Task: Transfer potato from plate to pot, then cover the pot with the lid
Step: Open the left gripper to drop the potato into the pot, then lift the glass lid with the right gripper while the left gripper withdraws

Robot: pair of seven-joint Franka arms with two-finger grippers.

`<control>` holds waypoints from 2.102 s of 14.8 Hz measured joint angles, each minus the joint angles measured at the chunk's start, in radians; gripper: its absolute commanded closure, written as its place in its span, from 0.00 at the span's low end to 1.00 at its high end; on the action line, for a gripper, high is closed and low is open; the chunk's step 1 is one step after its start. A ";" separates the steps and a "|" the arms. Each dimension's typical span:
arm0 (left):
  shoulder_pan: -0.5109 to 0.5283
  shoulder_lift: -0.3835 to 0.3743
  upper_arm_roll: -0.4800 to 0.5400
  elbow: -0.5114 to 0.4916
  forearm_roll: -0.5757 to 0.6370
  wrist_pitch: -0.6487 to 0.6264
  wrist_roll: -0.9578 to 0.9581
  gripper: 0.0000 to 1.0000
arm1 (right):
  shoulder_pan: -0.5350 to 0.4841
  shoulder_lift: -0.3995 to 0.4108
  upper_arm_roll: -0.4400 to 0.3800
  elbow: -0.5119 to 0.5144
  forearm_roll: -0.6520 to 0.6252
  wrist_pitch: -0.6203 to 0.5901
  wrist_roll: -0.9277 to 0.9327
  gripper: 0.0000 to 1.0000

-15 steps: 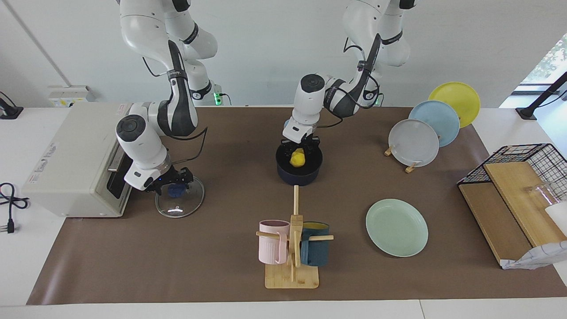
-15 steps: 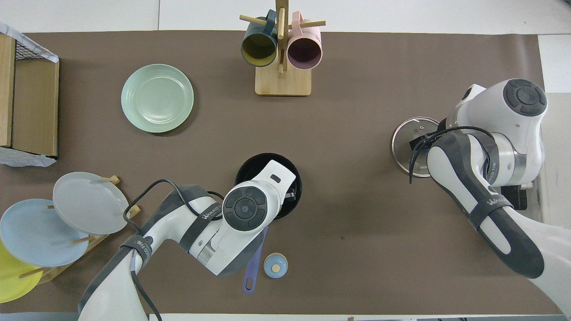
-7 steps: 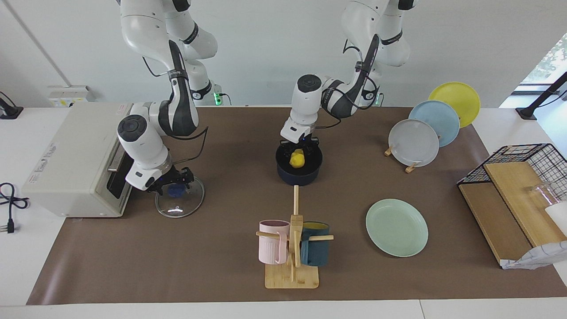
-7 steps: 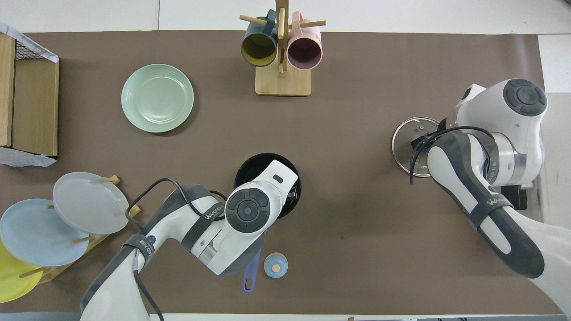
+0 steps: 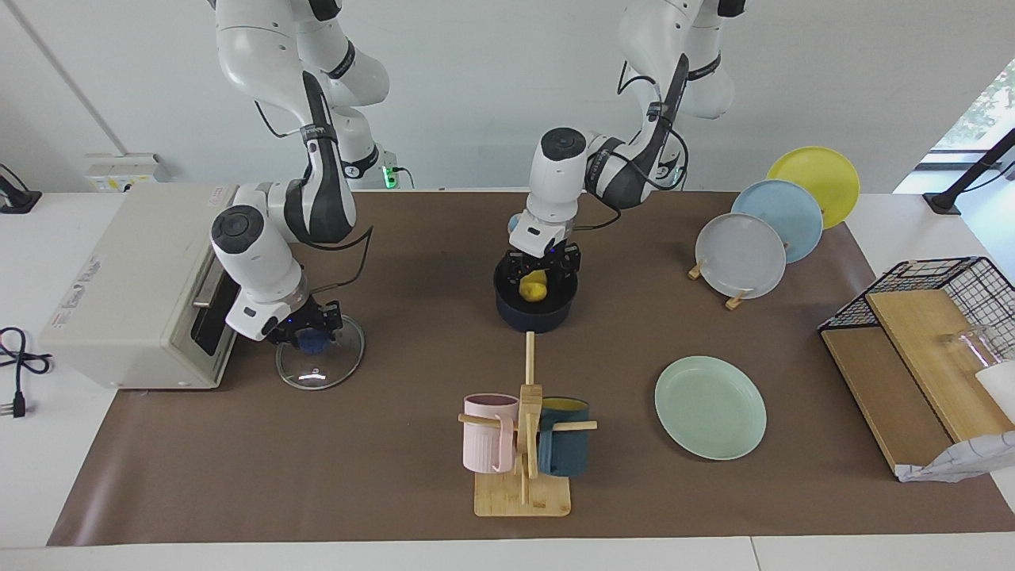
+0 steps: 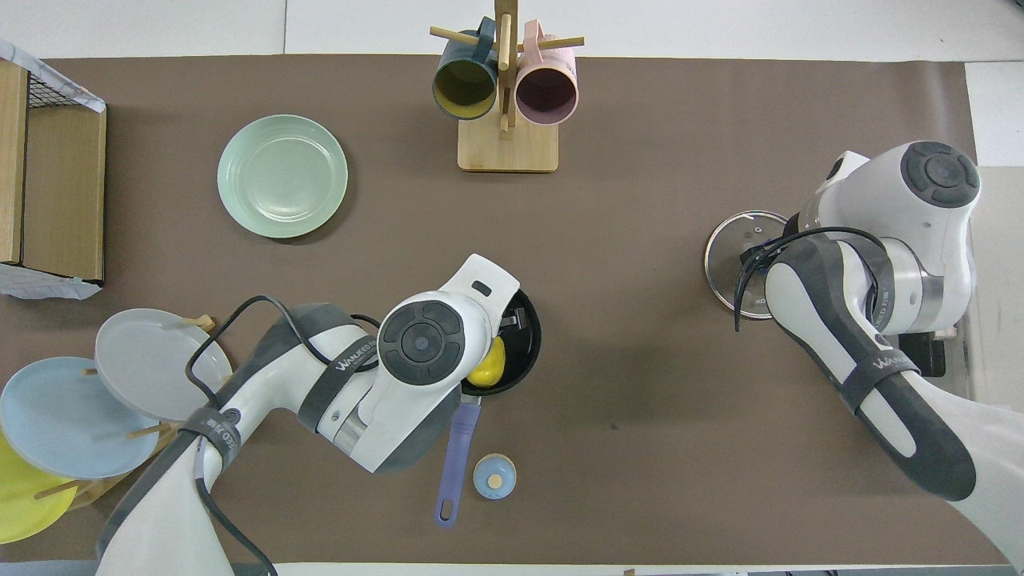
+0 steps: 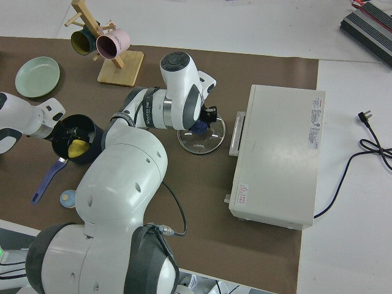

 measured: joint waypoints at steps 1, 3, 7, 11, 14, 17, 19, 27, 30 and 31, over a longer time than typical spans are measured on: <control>0.020 -0.013 0.000 0.033 0.000 -0.052 0.010 0.00 | 0.000 -0.001 0.007 0.002 0.000 -0.015 0.000 1.00; 0.061 -0.044 0.000 0.099 -0.003 -0.156 0.038 0.00 | 0.000 -0.002 0.040 0.024 0.000 -0.074 0.000 1.00; 0.160 -0.103 0.003 0.214 -0.029 -0.346 0.162 0.00 | 0.048 -0.010 0.090 0.148 0.001 -0.250 0.057 1.00; 0.318 -0.188 0.012 0.307 -0.051 -0.561 0.426 0.00 | 0.174 -0.038 0.094 0.270 0.001 -0.410 0.234 1.00; 0.440 -0.232 0.017 0.359 -0.054 -0.679 0.638 0.00 | 0.288 -0.049 0.096 0.355 0.002 -0.483 0.403 1.00; 0.525 -0.239 0.018 0.370 -0.054 -0.723 0.787 0.00 | 0.416 -0.048 0.098 0.392 0.003 -0.474 0.590 1.00; 0.552 -0.238 0.018 0.370 -0.048 -0.738 0.825 0.00 | 0.499 -0.045 0.099 0.391 0.003 -0.417 0.693 1.00; 0.556 -0.239 0.031 0.416 -0.040 -0.828 0.830 0.00 | 0.592 -0.054 0.102 0.239 0.017 -0.115 0.794 1.00; 0.556 -0.232 0.035 0.419 -0.040 -0.828 0.830 0.00 | 0.593 -0.064 0.102 0.210 0.017 -0.106 0.794 1.00; 0.556 -0.225 0.036 0.428 -0.040 -0.830 0.830 0.00 | 0.593 -0.065 0.102 0.205 0.020 -0.106 0.794 1.00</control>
